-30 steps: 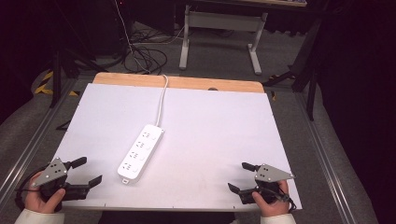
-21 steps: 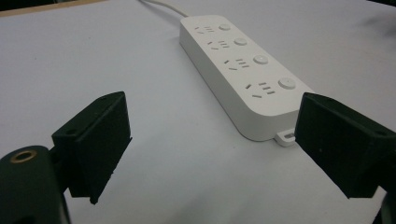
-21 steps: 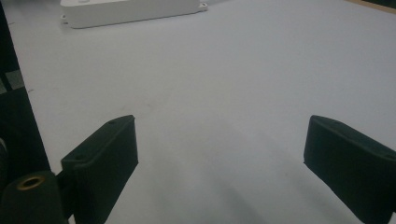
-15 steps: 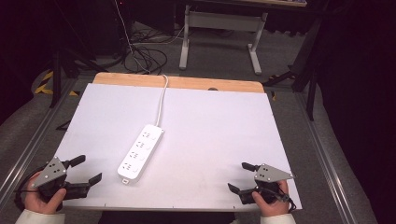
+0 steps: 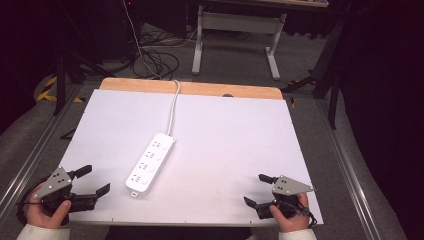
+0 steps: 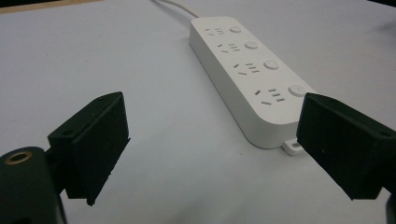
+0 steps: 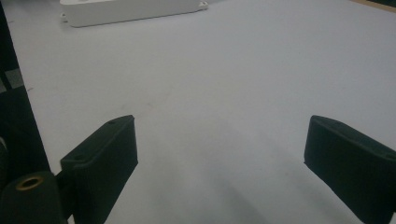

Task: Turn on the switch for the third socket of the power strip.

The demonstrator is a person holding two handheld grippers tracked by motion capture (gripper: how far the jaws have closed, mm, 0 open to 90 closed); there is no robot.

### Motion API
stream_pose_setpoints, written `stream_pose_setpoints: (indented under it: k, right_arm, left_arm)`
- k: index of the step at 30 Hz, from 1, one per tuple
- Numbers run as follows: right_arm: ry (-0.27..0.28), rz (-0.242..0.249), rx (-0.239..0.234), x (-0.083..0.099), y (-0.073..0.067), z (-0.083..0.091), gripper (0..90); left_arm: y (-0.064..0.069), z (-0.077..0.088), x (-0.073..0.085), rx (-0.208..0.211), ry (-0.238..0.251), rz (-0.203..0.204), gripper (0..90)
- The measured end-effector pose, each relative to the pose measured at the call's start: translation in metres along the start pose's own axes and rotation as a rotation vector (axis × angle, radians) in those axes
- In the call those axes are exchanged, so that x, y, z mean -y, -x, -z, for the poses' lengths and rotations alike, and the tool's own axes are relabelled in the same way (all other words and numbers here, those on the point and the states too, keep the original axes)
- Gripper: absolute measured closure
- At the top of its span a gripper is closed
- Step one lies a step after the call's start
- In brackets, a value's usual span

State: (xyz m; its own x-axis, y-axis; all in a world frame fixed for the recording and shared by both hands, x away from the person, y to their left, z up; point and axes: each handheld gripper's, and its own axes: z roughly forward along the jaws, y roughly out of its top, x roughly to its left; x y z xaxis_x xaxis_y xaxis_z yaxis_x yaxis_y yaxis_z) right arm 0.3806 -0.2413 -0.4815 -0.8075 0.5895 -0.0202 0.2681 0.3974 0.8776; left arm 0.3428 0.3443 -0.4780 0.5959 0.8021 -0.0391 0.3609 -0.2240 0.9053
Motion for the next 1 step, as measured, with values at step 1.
stream_pose_setpoints:
  k: [1]
  right_arm:
    - [0.000, -0.001, 0.001, 0.0000, 0.0001, 0.0001, 10.3]
  left_arm:
    - [-0.0004, -0.0002, 0.0002, 0.000, -0.001, -0.003, 9.1]
